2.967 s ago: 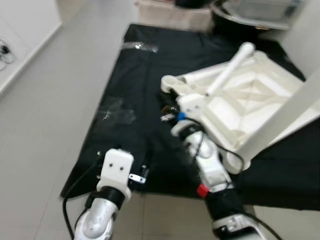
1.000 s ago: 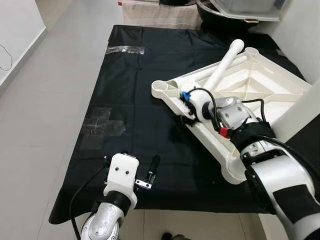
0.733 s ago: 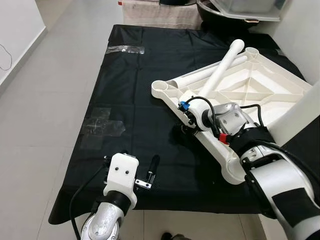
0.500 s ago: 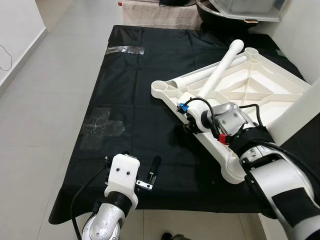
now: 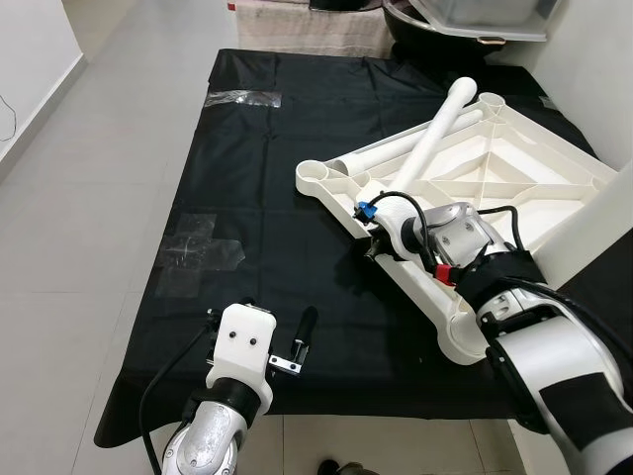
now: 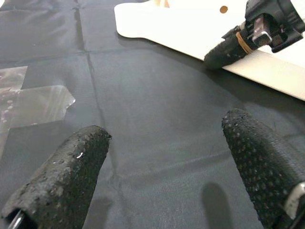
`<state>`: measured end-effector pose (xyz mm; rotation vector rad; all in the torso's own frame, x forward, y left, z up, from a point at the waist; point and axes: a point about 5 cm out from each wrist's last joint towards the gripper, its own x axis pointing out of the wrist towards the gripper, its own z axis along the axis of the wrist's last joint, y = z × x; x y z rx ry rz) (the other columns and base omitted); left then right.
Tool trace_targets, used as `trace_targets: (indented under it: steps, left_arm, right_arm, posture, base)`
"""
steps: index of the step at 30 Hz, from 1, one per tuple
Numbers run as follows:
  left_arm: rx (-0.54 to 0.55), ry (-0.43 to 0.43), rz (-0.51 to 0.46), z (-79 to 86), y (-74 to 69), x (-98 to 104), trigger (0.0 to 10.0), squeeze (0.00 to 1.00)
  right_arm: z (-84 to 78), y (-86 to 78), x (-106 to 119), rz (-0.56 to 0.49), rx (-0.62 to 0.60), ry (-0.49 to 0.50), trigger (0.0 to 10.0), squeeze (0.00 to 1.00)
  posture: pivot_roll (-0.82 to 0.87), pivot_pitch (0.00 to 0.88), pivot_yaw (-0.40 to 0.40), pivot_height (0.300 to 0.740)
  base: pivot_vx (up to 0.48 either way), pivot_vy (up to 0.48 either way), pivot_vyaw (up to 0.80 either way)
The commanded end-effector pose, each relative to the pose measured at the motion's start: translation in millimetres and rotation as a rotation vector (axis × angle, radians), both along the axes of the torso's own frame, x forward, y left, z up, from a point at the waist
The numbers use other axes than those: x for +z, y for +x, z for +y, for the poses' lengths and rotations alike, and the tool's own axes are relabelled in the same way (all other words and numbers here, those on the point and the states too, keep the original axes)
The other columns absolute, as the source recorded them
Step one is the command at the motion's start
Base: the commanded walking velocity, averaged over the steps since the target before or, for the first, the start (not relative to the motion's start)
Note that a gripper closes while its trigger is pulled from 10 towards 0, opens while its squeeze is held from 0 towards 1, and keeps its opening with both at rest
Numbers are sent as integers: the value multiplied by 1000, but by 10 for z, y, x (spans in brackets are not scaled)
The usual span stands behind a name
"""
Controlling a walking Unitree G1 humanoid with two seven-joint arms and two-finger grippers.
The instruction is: Building children table
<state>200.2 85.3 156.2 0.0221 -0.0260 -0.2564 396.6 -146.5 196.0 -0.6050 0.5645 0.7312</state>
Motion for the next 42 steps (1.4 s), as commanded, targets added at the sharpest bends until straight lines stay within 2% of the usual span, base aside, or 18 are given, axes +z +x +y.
trace_targets:
  steps: [1, 8, 12, 16, 20, 28, 30, 35, 42]
  left_arm:
    - [0, -7, 9, -1, -1, -25, 10000, 0]
    - [-3, -3, 7, 1, 7, -25, 10000, 0]
    - [-6, -1, 6, 6, 13, -25, 10000, 0]
    - [-6, 1, 5, 10, 15, -24, 10000, 0]
    - [-9, 3, 4, 15, 17, -21, 10000, 0]
    - [-10, 6, 4, 18, 16, -20, 10000, 0]
    - [-10, 5, 3, 16, 16, -19, 10000, 0]
    - [-11, 5, 5, 16, 14, -19, 10000, 0]
    - [-10, 6, 4, 21, 17, -15, 10000, 0]
  right_arm:
    - [70, -71, -45, 38, 121, -6, 0, 0]
    - [65, -193, -81, 98, 242, 2, 0, 0]
    - [40, -334, -115, 152, 345, -4, 0, 0]
    - [28, -397, -142, 173, 384, -9, 0, 0]
    - [-5, -455, -190, 171, 411, -37, 0, 0]
    - [-4, -550, -184, 182, 473, -24, 0, 0]
    - [20, -614, -177, 168, 542, 2, 0, 0]
    - [-5, -646, -185, 152, 583, -3, 0, 0]
    - [-59, -691, -156, 129, 724, 10, 0, 0]
  posture:
    - [30, 193, -110, 740]
    - [30, 193, -107, 740]
    - [30, 195, -102, 740]
    - [31, 195, -101, 740]
    - [33, 196, -98, 740]
    - [32, 196, -97, 740]
    - [32, 196, -97, 740]
    - [33, 195, -96, 740]
    - [35, 197, -96, 740]
  base:
    - [0, 0, 0]
    - [0, 0, 0]
    - [0, 0, 0]
    - [0, 0, 0]
    - [0, 0, 0]
    - [0, 0, 0]
    - [0, 0, 0]
    - [0, 0, 0]
    - [0, 0, 0]
